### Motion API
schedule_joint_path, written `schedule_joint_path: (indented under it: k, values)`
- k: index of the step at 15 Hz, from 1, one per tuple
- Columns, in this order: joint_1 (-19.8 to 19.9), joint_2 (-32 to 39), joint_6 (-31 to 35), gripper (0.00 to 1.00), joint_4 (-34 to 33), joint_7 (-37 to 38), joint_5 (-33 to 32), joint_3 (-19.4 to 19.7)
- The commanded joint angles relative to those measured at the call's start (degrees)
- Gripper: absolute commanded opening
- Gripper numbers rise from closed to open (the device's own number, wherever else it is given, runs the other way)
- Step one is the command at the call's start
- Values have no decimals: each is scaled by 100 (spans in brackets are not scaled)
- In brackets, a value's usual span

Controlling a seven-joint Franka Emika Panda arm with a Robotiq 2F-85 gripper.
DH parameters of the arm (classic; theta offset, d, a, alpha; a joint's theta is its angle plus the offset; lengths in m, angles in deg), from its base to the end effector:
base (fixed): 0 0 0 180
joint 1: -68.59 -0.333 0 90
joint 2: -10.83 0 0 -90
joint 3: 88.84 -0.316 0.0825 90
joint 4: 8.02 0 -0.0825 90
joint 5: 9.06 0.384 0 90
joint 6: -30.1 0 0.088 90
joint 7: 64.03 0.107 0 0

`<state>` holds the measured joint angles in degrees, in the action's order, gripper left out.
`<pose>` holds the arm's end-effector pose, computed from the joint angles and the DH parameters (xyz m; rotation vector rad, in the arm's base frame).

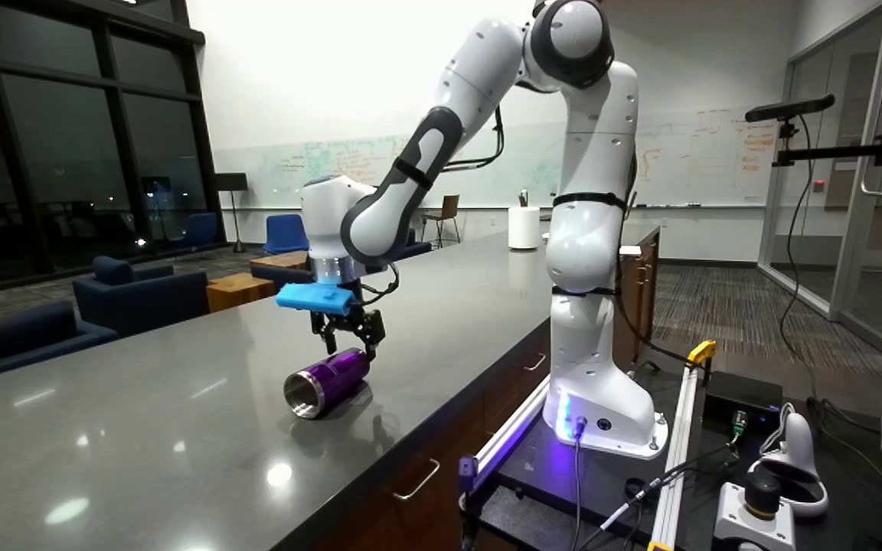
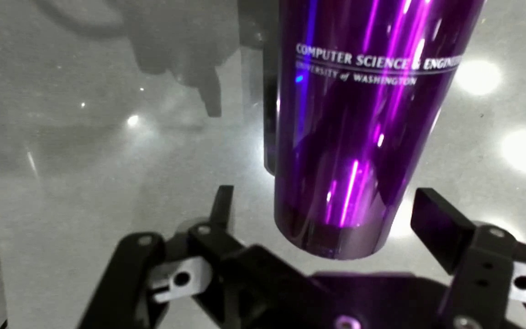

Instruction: Drop the purple flask and then lift it up to make it sit upright

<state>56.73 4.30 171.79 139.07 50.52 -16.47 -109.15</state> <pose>0.3764 0.2347 0.3038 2.4405 -1.9307 0.1842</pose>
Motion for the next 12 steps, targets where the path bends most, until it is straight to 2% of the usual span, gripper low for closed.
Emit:
schedule_joint_path:
  k: [1,5,6,8,10,12]
  values:
    - [-1,419,3,100,-197,61,-135,143]
    - [-77,678,20,100,-265,11,4,286]
    - [-88,731,26,75,-278,-15,24,318]
    - [-105,799,72,69,-288,-46,75,369]
    - [-125,834,67,54,-312,-76,125,416]
    - [-137,836,101,53,-324,-130,216,444]
